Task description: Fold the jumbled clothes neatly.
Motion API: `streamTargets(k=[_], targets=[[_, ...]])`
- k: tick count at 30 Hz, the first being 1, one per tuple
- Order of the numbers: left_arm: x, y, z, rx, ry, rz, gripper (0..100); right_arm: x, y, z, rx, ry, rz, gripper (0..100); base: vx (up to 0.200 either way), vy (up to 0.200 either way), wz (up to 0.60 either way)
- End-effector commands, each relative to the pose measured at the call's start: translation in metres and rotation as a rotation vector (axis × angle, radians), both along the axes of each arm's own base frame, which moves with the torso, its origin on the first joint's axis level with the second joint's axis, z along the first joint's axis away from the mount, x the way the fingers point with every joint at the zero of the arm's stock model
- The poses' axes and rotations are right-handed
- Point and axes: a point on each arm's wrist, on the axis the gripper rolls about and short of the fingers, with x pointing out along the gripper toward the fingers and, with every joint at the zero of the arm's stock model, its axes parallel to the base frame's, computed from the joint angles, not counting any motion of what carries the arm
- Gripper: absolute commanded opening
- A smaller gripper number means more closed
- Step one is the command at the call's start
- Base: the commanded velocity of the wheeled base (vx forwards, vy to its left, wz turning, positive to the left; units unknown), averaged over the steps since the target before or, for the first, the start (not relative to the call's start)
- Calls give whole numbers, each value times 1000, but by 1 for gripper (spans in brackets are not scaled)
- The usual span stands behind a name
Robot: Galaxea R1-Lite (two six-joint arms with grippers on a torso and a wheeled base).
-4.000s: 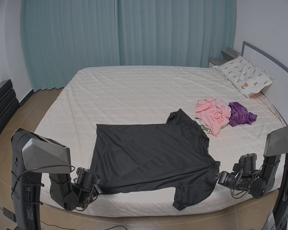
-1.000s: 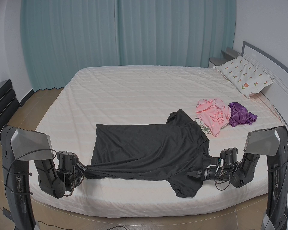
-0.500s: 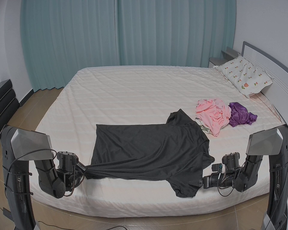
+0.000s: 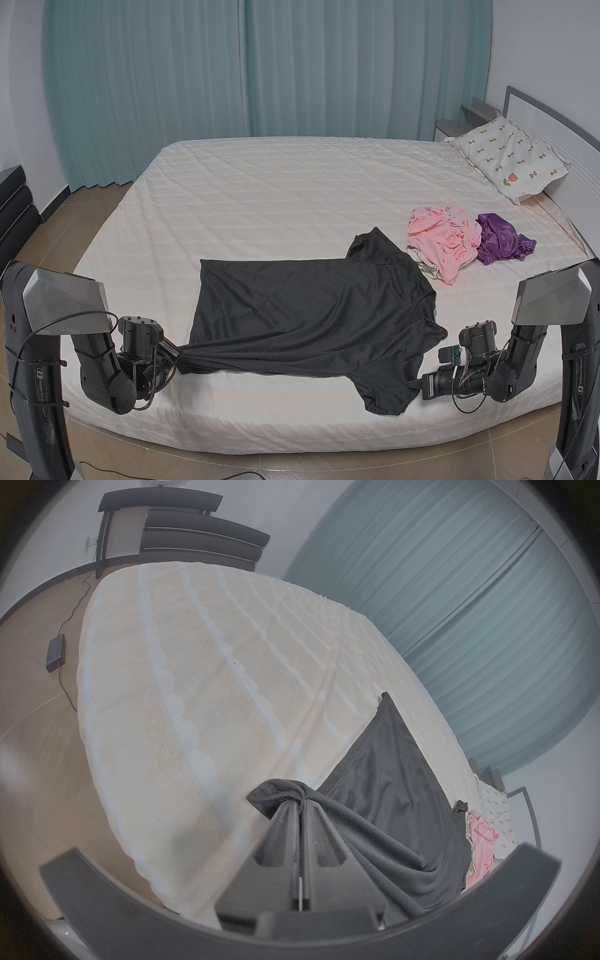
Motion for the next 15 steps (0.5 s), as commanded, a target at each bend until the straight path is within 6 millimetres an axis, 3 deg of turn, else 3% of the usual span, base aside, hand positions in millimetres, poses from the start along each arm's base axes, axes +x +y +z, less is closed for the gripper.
streamTargets(k=[1, 7, 11, 15], targets=[[-4, -2, 0, 7, 10, -10, 0, -12, -19, 28, -4, 0, -53, 0, 0, 0, 0], [-15, -9, 0, 16, 35, -42, 0, -37, -42, 51, -20, 47, -113, 0, 0, 0, 0], [-32, -17, 6, 25, 60, -92, 0, -52, -56, 59, -43, 92, -140, 0, 0, 0, 0], [-63, -27, 4, 102, 156, -220, 0, -71, -68, 59, -84, 154, -131, 0, 0, 0, 0]])
